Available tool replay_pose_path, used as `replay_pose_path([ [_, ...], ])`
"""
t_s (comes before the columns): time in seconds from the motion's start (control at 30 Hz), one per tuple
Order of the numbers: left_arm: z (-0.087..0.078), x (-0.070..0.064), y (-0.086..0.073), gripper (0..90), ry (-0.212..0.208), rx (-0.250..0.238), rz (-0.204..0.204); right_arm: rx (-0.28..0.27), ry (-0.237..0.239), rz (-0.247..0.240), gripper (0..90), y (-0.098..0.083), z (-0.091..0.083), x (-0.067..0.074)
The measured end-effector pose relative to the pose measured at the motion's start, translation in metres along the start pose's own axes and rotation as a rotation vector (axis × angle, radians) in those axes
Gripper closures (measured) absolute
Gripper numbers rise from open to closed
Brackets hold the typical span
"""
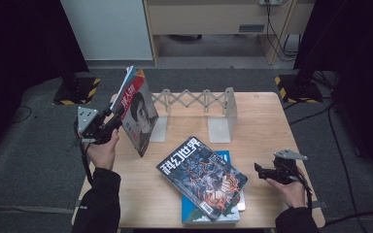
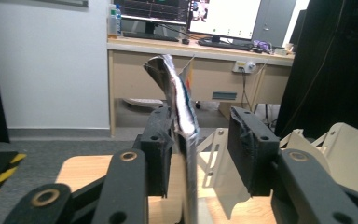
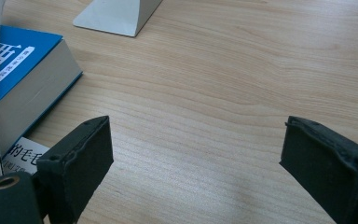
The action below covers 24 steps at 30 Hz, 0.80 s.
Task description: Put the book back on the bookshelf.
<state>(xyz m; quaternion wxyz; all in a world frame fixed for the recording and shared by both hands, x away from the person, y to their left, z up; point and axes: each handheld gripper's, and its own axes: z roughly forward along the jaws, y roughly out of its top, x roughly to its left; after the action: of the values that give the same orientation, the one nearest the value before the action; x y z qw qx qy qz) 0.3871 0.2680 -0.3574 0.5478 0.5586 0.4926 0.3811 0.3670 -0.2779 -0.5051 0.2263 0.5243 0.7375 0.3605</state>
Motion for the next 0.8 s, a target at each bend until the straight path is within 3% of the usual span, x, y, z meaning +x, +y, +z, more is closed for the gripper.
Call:
replay_pose_path([
  [0.47,-0.026,0.002,-0.024,49.8,-0.036,0.036,0.016,-0.041,0.013,0.030,9.3,0.003,-0.005,0.001],
  [0.67,-0.034,0.003,-0.042,46.5,-0.053,0.073,0.012,-0.051,0.015,0.014,11.0,0.004,-0.007,0.001],
  [0.8,-0.037,0.002,-0.057,45.3,-0.070,0.105,0.000,-0.058,0.023,0.029,13.2,0.005,-0.009,0.002],
])
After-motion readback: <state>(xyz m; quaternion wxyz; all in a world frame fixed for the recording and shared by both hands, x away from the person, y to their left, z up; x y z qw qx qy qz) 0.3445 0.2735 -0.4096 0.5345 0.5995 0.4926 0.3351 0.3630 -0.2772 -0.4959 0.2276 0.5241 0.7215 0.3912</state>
